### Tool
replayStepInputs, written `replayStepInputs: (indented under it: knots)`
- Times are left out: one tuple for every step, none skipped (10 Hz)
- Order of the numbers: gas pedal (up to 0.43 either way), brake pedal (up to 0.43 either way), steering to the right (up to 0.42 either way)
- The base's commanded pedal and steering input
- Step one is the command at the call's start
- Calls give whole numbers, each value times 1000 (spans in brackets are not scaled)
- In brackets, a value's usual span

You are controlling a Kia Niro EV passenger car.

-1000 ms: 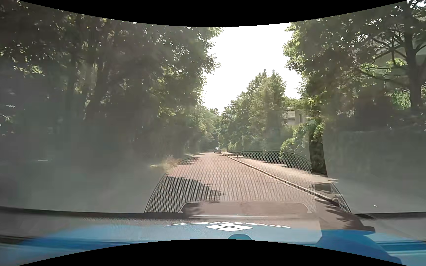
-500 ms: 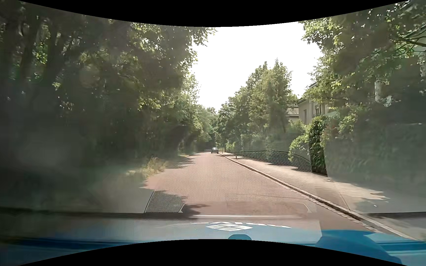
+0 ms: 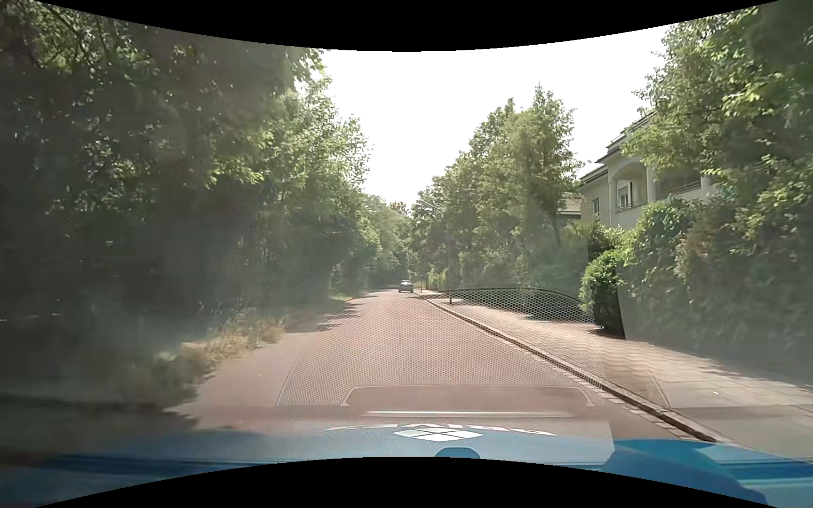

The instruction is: Follow the waypoints while adhering to traffic rules and regulations

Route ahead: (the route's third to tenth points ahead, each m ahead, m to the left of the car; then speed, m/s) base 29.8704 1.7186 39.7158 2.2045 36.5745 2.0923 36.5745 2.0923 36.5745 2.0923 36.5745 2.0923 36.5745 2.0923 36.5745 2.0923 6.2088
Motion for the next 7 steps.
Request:
replayStepInputs:
  knots:
    - [150,0,4]
    - [138,0,1]
    - [130,0,-4]
    - [130,0,-7]
    - [130,0,-9]
    - [130,0,-12]
    - [130,0,-15]
